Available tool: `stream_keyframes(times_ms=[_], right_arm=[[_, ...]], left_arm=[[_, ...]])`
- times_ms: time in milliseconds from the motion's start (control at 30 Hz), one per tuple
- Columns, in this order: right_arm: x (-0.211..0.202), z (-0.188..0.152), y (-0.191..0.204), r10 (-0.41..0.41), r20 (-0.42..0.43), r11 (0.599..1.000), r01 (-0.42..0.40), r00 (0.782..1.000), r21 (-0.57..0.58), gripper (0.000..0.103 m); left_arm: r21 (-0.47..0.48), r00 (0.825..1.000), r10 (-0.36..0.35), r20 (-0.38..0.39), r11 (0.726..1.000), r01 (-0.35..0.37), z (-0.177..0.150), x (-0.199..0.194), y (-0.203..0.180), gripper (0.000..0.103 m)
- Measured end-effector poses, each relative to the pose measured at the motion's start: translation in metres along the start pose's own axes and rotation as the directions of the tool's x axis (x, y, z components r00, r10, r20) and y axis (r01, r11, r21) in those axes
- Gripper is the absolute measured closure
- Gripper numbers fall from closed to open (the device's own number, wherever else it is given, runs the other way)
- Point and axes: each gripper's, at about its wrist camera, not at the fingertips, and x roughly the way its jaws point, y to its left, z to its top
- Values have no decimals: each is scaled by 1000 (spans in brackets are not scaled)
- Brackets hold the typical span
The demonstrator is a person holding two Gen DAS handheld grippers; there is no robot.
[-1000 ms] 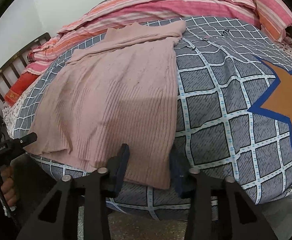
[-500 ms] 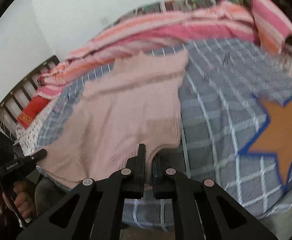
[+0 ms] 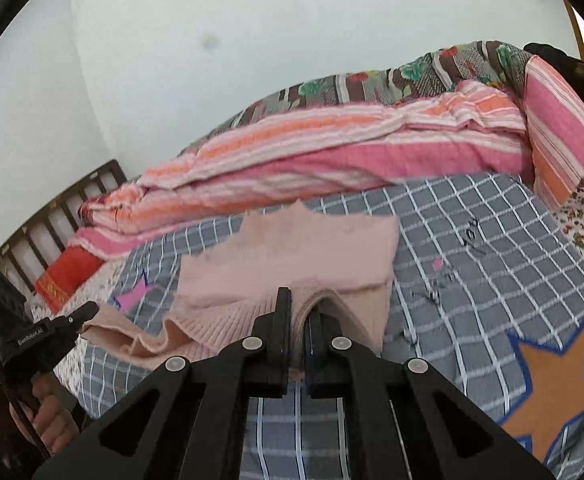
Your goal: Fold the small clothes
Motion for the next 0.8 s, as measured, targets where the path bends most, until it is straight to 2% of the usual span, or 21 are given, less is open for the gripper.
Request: stream_keyframes(times_ms=[267,500,800], right_arm=[[39,37,-17,14,11,998,-15,1000,65,98],[96,55,-33,16,-46,991,-9,999,135,98],[174,77,-39,-4,-98,992,16,995,129,98]], left_arm=[[5,999,42,29,999,-42,34,42,0,97],[-39,995,94,17,995,-94,49,89,14,97],[-79,985,170,-5,982,-170,74,151,48,97]])
